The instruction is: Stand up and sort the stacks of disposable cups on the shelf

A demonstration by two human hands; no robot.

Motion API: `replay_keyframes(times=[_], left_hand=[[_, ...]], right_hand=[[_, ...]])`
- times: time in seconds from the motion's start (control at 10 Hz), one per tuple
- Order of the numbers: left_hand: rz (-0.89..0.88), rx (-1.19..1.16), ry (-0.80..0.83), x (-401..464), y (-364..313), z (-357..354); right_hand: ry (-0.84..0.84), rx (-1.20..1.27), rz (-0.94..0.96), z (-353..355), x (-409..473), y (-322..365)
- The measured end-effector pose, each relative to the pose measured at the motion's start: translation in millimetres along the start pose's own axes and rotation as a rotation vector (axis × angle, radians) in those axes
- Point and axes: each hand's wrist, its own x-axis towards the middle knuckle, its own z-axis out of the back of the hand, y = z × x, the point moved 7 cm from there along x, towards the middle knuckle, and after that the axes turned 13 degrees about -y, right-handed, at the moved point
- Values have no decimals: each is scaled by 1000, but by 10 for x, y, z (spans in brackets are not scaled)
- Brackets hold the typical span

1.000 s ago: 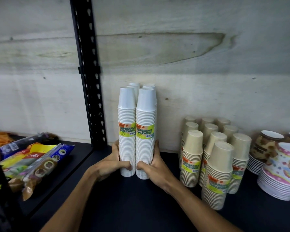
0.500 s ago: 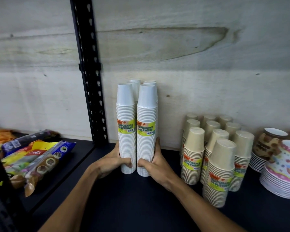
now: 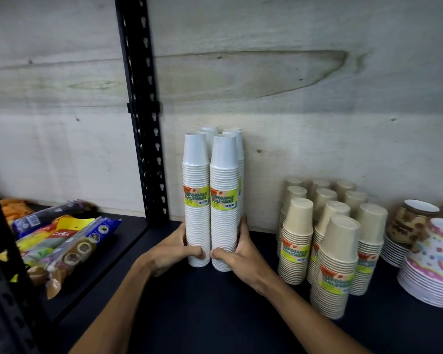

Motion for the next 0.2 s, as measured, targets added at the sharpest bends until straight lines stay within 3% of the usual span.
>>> replay_keyframes(times=[0.2], left_hand=[[-26,-71,-27,-174,-52,36]], right_hand=[[-8,-97,-104,90,-191,-8]])
